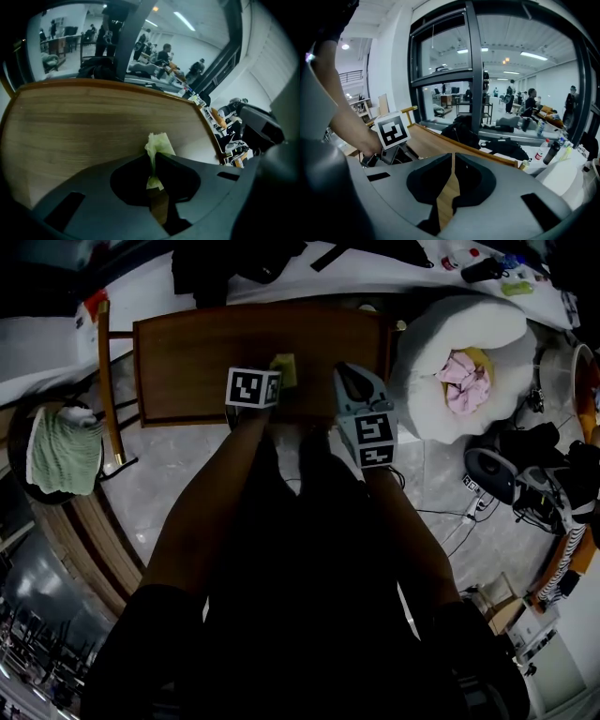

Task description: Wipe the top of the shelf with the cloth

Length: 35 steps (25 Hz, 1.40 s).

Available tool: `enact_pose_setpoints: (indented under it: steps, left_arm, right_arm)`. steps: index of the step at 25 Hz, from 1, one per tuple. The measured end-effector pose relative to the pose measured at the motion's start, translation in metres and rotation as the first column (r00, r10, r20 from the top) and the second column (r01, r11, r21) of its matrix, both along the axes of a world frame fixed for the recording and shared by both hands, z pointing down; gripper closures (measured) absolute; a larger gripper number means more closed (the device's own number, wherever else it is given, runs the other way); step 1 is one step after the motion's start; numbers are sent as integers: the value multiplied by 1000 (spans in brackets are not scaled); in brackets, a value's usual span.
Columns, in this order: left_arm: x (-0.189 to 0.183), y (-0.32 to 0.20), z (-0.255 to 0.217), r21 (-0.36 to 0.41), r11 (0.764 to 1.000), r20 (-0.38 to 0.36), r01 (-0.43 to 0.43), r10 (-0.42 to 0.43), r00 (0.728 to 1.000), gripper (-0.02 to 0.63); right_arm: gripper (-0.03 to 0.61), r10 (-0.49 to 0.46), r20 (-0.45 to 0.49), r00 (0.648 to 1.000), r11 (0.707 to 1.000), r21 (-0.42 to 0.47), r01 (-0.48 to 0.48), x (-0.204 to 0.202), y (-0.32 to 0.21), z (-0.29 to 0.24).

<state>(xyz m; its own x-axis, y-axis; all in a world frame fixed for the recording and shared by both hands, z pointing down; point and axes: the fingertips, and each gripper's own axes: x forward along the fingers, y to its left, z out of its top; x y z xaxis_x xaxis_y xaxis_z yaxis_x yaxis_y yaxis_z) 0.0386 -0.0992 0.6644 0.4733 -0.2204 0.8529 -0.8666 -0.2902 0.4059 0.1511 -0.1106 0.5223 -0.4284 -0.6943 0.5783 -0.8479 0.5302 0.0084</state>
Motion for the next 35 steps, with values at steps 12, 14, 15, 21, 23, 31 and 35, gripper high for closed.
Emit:
enact_pose_setpoints:
  steps: [12, 14, 15, 21, 23, 31, 35]
  left_arm:
    - [-113, -6, 5, 20, 999, 30, 49, -50, 998, 577]
    - [-129, -6, 6, 21, 999, 40, 50, -51, 998, 577]
    - [-136, -7, 6, 21, 998, 42, 51, -52, 998, 577]
    - [-184, -9, 6, 26, 997, 51, 77, -78, 996, 577]
    - [-200, -10, 7, 28, 997, 66, 79, -80, 995, 577]
    - [-249, -16, 7, 31, 999, 161, 42, -46, 986, 577]
    - [-267, -16, 9, 19, 999, 206, 46, -49, 977, 577]
  right_arm:
    - [545, -60, 16, 998, 998, 0, 60, -95, -17, 5]
    - [545, -65, 21, 998, 998, 0, 65, -109, -19, 6]
    - [545, -66, 24, 998, 998, 1, 66, -116, -20, 6]
    - [545, -70, 37, 997, 998, 11, 70, -149, -23, 8]
    - [545, -69, 39, 997, 998, 14, 68, -158, -24, 8]
    - [545, -40, 64, 997, 999, 25, 39, -178, -31, 9]
    - [545, -17, 83, 996, 999, 29, 14, -179, -34, 8]
